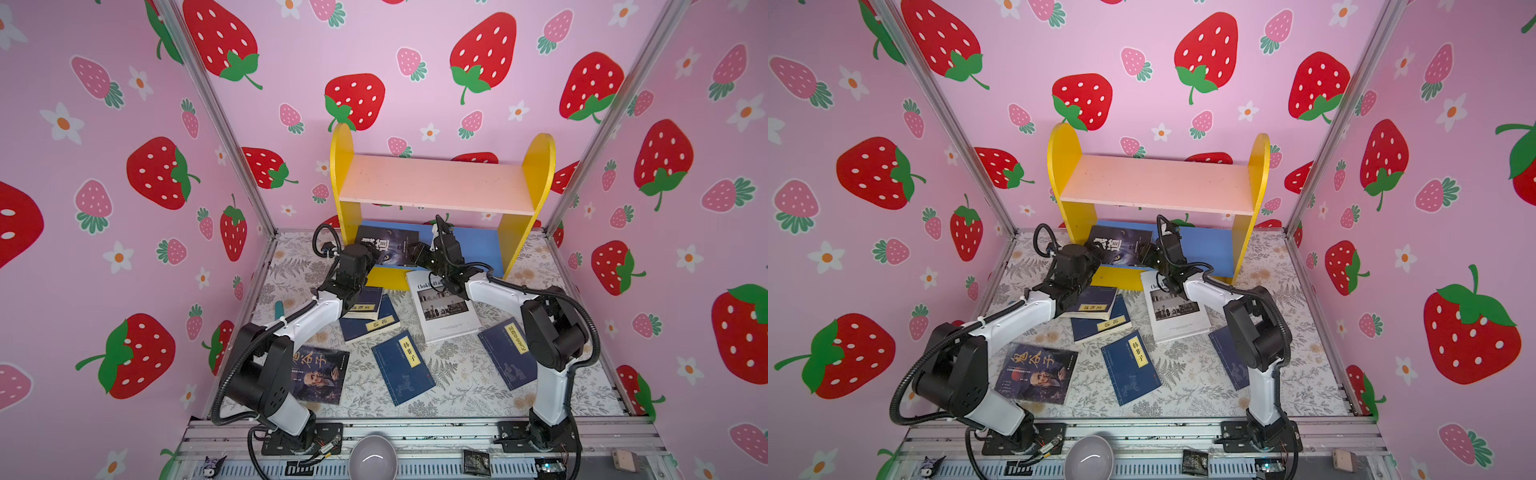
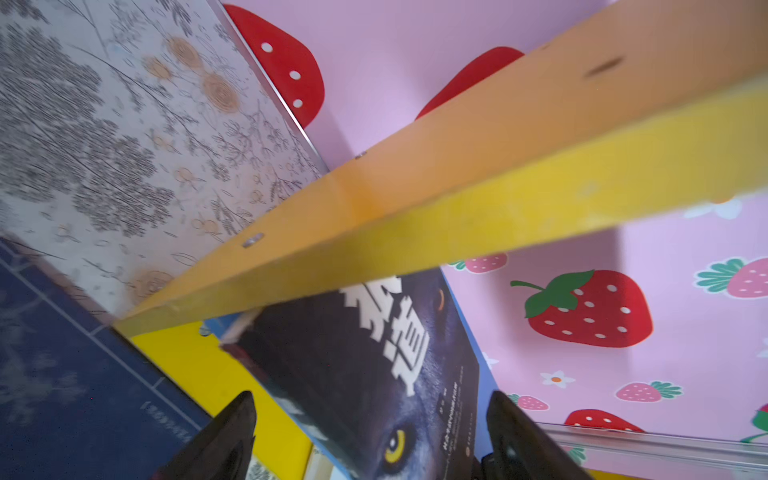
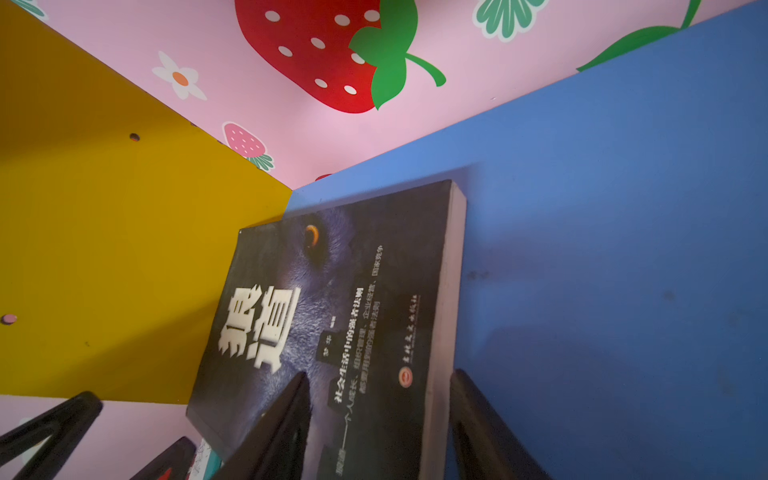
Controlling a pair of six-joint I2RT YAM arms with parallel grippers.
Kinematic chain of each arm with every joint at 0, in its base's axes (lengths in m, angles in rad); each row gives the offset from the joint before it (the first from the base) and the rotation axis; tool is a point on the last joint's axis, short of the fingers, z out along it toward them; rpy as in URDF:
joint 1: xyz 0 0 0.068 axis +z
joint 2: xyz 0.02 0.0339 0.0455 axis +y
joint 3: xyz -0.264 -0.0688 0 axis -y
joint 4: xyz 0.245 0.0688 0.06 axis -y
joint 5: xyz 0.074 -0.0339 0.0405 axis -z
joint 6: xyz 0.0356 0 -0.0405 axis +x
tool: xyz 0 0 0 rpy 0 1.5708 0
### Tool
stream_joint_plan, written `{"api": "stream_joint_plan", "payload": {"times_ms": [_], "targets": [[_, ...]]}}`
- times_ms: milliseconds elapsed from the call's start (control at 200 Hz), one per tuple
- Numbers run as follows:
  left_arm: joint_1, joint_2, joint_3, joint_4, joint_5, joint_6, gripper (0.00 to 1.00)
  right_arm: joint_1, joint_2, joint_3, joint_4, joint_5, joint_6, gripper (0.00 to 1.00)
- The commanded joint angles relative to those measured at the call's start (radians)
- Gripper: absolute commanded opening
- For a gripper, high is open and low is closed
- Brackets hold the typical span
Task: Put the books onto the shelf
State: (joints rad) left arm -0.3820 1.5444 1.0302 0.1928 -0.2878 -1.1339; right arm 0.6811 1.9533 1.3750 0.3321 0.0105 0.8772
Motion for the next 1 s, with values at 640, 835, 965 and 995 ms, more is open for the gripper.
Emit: {"api": "stream_joint_plan", "payload": {"times_ms": [640, 835, 965, 995], "targets": [[0.179, -0.239, -0.153, -0.229, 0.418, 0.417, 0.88, 0.046, 0.009, 0.03, -0.01, -0.01, -0.008, 0.57], [0.184, -0.258, -0.158, -0.352, 0.384, 0.438, 0.89, 0.033, -0.083, 0.004, -0.099, 0.1, -0.122, 0.61], [0.202, -0.266, -0.196, -0.426, 0.351, 0.431, 0.89, 0.032, -0.255, -0.1, -0.166, 0.164, -0.231, 0.63], [0.209, -0.268, -0.213, -0.428, 0.348, 0.42, 0.9, 0.036, -0.3, -0.134, -0.18, 0.166, -0.244, 0.63]]}}
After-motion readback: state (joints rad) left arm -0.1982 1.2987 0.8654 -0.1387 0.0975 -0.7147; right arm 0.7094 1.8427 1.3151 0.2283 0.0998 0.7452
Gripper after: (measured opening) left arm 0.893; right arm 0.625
